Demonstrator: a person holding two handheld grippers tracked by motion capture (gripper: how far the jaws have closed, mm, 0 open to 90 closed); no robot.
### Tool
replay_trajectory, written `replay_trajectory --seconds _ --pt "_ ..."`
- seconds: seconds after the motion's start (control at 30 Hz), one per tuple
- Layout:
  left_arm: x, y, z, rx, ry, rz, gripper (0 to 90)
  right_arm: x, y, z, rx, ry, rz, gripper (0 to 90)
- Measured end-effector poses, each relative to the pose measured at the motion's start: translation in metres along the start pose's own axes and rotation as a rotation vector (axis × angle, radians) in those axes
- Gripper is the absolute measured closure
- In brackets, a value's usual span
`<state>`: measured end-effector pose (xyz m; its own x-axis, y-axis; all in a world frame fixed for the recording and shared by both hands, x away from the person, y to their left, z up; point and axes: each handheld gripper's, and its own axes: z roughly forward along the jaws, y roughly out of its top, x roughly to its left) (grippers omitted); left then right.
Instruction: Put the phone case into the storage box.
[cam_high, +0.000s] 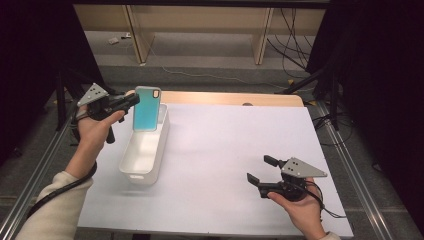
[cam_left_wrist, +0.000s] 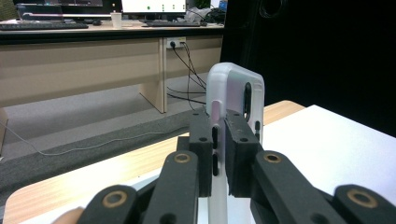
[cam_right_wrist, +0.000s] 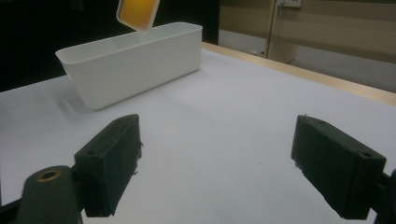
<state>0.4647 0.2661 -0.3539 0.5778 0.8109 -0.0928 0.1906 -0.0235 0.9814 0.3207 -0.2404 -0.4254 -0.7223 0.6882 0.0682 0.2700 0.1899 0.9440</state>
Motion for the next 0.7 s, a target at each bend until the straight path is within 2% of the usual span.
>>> replay_trajectory --seconds 0.43,0.57,0.6,0.67,0.7 --pt "0.003 0.001 0.007 -0.002 0.004 -0.012 82.5 0.000 0.000 0.000 -0.003 -0.005 -0.010 17.2" --pt "0.004 0.001 0.009 0.002 0.004 -0.010 82.5 0.001 0.000 0.000 0.003 0.002 0.000 17.2" --pt "0.016 0.004 0.009 0.002 0.014 0.149 82.5 0.001 0.000 0.000 0.000 0.003 0.001 17.2" --pt "0.016 0.004 0.010 0.002 0.018 0.148 82.5 0.001 0.000 0.000 0.003 -0.001 0.000 17.2" --pt "0.017 0.004 0.010 0.003 0.019 0.148 82.5 0.001 -0.001 0.002 -0.012 0.010 0.006 17.2"
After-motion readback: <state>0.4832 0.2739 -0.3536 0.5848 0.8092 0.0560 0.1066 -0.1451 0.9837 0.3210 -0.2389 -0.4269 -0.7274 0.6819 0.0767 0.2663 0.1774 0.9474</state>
